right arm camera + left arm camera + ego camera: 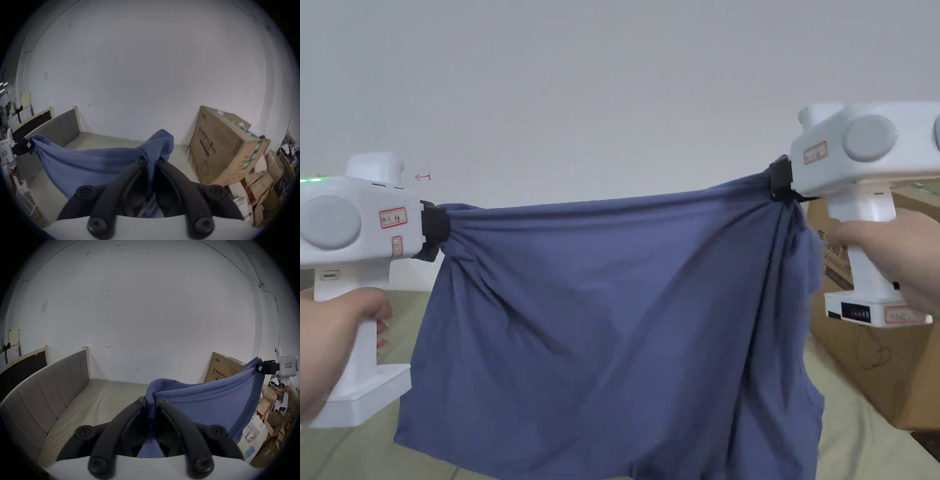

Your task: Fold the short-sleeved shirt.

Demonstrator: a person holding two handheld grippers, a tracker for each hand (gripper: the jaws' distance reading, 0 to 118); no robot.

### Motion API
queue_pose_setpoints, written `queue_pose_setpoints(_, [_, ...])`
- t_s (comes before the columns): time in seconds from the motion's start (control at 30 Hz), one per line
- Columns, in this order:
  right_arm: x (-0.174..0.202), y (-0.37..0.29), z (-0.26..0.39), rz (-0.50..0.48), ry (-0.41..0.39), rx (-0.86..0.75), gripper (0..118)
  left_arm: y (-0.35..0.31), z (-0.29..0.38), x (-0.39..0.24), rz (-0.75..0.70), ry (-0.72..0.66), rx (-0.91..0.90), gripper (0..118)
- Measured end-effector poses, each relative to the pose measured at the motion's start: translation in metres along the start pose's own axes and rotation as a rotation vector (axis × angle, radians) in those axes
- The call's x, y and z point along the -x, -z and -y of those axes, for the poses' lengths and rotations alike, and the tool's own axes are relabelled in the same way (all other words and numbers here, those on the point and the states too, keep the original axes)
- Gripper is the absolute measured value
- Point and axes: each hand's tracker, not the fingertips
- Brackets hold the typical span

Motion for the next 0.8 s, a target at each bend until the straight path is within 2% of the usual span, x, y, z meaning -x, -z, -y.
queue_pose_setpoints(0.27, [0.012, 0.043, -0.039, 0.101, -0.093, -0.112, 7, 0.048, -0.019, -0.009, -0.055, -0.068, -0.092, 9])
queue_pose_setpoints(0.33, [0.016, 0.053, -0.037, 0.113, -0.116, -0.113, 7, 0.056, -0.017, -0.009, -0.065, -0.08, -0.099, 9])
queue_pose_setpoints(0.43, [0.02, 0.075, -0.011, 0.12, -0.107, -0.091, 7, 0.071, 0.005, -0.006, -0.082, -0.091, -0.054, 9])
queue_pose_setpoints(0.5, [0.024, 0.094, 0.024, 0.121, -0.096, -0.021, 7, 0.079, 0.037, -0.002, -0.098, -0.116, 0.009, 9])
queue_pose_setpoints(0.6, [0.035, 0.125, 0.112, 0.097, -0.058, 0.143, 7, 0.089, 0.115, 0.007, -0.143, -0.189, 0.165, 9])
queue_pose_setpoints(0.73, [0.046, 0.146, 0.27, 0.064, 0.017, 0.425, 7, 0.072, 0.249, 0.021, -0.194, -0.376, 0.415, 9])
queue_pose_setpoints(0.8, [0.047, 0.134, 0.346, 0.007, 0.045, 0.572, 7, 0.057, 0.308, 0.03, -0.192, -0.404, 0.554, 9])
